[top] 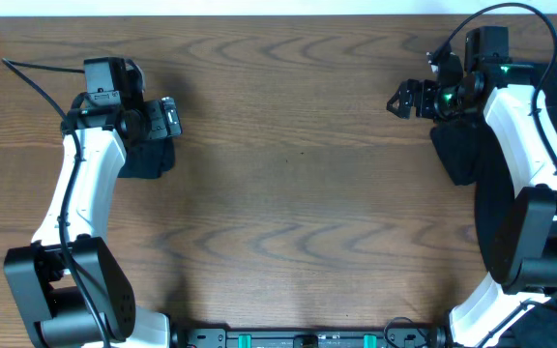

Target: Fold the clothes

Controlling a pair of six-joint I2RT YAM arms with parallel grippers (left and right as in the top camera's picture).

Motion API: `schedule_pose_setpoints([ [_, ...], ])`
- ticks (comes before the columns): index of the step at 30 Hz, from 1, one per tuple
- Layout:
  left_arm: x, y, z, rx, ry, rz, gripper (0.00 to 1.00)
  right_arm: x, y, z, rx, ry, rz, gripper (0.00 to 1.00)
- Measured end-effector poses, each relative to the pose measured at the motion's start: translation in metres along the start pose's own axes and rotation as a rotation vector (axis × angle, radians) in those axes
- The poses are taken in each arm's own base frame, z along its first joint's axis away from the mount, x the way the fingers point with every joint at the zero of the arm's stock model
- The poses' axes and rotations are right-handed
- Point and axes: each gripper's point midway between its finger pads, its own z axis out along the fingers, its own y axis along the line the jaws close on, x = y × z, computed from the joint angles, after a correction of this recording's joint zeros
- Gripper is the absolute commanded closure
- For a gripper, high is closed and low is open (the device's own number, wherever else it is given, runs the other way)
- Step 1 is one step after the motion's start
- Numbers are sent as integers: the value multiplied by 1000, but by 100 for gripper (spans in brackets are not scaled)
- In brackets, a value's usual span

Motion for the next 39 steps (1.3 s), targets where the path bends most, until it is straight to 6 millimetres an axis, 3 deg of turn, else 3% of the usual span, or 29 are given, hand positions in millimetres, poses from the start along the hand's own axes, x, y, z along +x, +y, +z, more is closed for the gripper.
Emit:
schedule_pose_setpoints([
  [22, 0, 0, 0, 0, 0, 0, 2, 0, 0, 0, 0, 0, -1, 1],
  [27, 0, 0, 0, 0, 0, 0, 2, 3, 10, 4, -7, 10, -21, 1],
  [30, 0, 0, 0, 0, 0, 0, 2, 7, 26, 8, -19, 22, -56, 1],
  [34, 0, 0, 0, 0, 0, 0, 2, 12, 72, -2, -54, 2, -157, 1],
  [39, 0, 0, 0, 0, 0, 0, 2, 28, 162, -69, -138, -141, -392, 1],
])
